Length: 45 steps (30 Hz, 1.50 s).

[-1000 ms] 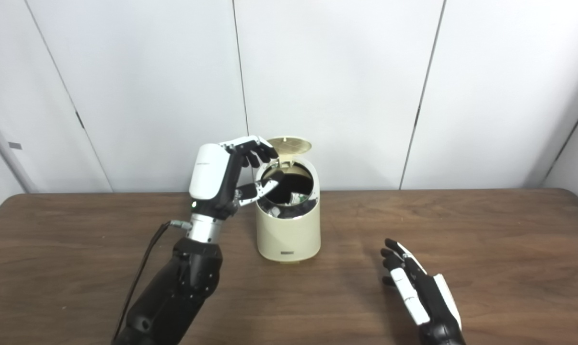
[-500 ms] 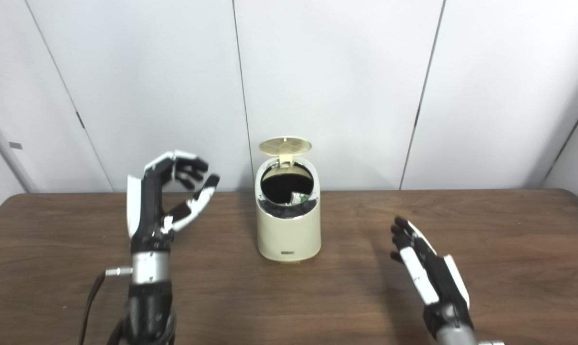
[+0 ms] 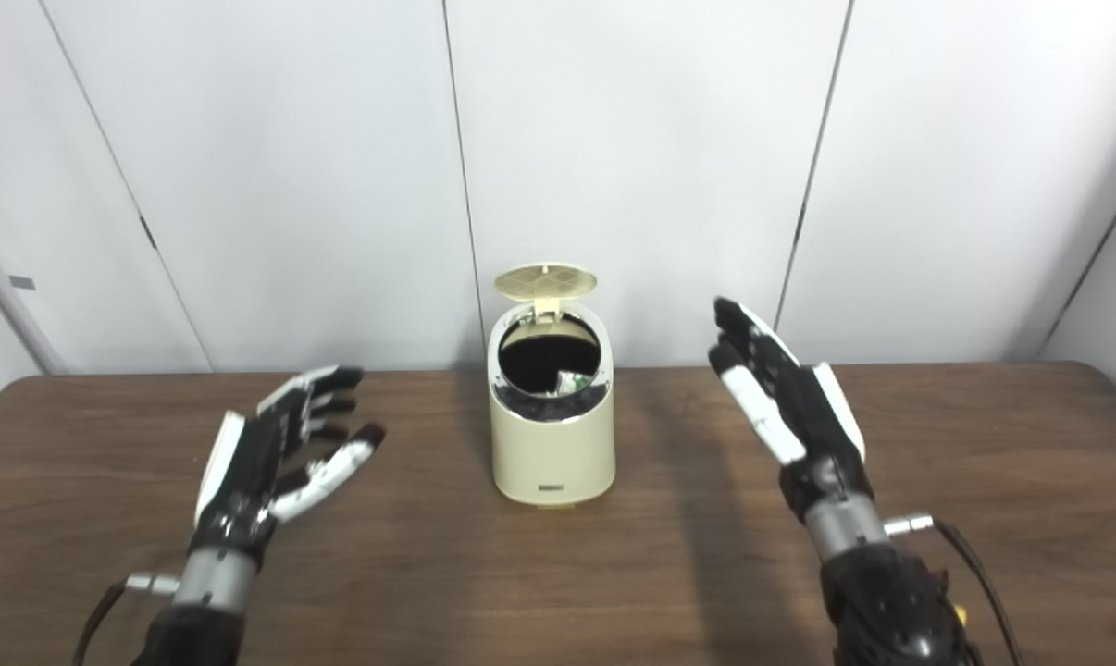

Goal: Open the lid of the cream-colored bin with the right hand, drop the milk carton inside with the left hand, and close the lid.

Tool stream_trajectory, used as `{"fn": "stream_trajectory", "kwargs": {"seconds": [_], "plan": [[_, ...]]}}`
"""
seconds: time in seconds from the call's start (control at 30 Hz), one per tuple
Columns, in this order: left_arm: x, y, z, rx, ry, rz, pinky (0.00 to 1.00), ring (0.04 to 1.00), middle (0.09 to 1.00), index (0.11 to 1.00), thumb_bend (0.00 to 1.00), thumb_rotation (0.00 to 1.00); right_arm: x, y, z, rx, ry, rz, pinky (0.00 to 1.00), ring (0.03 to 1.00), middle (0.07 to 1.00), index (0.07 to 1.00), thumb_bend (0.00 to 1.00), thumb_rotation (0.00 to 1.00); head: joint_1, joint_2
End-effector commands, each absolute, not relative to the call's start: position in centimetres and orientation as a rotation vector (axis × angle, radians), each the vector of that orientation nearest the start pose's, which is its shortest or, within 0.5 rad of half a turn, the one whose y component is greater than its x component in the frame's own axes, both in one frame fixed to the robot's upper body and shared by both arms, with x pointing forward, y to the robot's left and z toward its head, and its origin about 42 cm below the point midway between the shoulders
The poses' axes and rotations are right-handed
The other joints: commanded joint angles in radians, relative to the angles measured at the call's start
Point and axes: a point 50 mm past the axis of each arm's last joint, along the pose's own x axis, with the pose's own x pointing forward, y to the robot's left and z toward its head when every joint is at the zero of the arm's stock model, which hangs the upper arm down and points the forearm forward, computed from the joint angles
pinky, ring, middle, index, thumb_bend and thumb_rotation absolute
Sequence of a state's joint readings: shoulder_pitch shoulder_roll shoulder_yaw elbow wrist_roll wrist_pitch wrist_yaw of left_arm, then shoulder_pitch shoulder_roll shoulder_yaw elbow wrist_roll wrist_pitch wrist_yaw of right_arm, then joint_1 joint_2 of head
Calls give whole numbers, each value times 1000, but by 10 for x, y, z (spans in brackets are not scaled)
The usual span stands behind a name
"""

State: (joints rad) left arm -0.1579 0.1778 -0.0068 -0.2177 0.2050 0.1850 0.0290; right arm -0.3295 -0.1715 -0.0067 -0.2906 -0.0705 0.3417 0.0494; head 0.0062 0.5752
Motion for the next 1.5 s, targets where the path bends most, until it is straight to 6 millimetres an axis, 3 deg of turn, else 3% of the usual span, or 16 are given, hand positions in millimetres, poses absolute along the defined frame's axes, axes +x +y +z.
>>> {"fn": "stream_trajectory", "kwargs": {"seconds": [0.0, 0.23, 0.4, 0.63, 0.87, 1.47], "plan": [[324, 253, 208, 371, -240, 15, 834, 884, 921, 945, 552, 727, 364, -221, 289, -298, -406, 74, 828, 903, 909, 885, 573, 798, -3, 0], [311, 257, 185, 275, -166, -24, 923, 943, 981, 998, 567, 892, 389, -196, 322, -567, -486, 64, 735, 870, 906, 884, 564, 847, -1, -9], [306, 255, 174, 265, -139, -26, 984, 976, 999, 1000, 577, 928, 405, -183, 340, -683, -496, 97, 794, 881, 920, 911, 548, 891, 1, -8], [301, 250, 162, 197, -110, -26, 977, 997, 1000, 1000, 539, 895, 424, -165, 361, -815, -504, 176, 828, 915, 937, 917, 582, 866, 3, -7], [296, 245, 156, 180, -94, -32, 990, 979, 997, 1000, 533, 884, 443, -155, 364, -1023, -524, 248, 874, 931, 917, 901, 644, 910, 4, -8], [299, 240, 161, 189, -99, -57, 971, 969, 981, 981, 535, 894, 416, -172, 354, -1212, -477, 278, 752, 846, 816, 831, 606, 846, 6, 7]]}}
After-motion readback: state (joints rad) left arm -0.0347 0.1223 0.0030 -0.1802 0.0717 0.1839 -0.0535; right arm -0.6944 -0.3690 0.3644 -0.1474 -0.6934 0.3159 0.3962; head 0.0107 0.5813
